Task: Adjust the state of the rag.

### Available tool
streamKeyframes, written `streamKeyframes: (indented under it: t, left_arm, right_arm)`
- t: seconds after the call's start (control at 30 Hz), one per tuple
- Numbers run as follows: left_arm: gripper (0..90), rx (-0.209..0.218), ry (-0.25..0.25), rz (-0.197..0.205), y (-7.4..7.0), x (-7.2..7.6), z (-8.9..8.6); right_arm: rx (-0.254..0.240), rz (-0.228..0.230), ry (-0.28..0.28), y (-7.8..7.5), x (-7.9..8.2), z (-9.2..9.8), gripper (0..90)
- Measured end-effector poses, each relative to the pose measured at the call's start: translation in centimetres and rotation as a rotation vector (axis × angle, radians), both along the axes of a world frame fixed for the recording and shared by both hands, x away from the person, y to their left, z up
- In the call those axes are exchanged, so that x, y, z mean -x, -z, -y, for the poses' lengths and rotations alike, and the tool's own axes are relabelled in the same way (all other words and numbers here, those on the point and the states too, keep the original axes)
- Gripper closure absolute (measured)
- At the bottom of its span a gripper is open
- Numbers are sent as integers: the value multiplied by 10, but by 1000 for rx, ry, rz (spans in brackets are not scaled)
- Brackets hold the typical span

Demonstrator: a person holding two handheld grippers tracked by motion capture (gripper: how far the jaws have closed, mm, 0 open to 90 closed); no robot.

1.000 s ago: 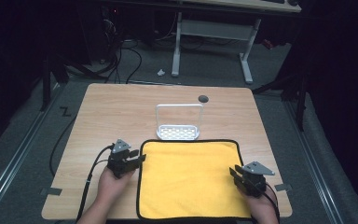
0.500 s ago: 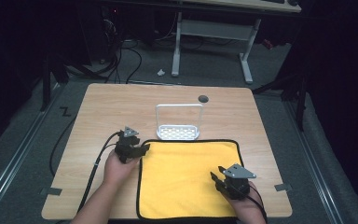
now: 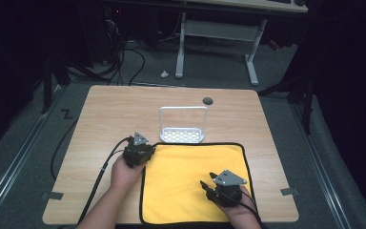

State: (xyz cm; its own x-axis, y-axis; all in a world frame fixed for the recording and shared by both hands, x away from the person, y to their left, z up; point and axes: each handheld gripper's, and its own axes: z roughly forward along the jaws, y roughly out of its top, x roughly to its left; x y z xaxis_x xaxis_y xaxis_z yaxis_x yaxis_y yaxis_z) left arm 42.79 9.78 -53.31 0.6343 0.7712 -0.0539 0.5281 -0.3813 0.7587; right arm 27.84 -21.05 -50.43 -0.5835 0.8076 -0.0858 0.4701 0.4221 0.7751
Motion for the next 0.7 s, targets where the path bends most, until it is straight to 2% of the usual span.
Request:
streamKeyframes:
  t: [0.1,0.3,0.37,0.63,0.7]
  left_arm:
    - [803,23,3,-6,1,0,-2]
    - [823,130,-2,-65,2,-3,-13]
    - [824,153,-10,-78,2,-4,-16]
    - [832,188,-22,-71,2,-2,-20]
    - [832,186,-21,-71,2,-2,-20]
  right_arm:
    - [13,6,-42,0,3,-18,502]
    - [30,-11,-98,5,5,-56,457]
    - [37,-21,-110,6,4,-67,445]
    - [51,-45,-186,14,5,-113,425]
    - [50,-54,-199,15,5,-125,424]
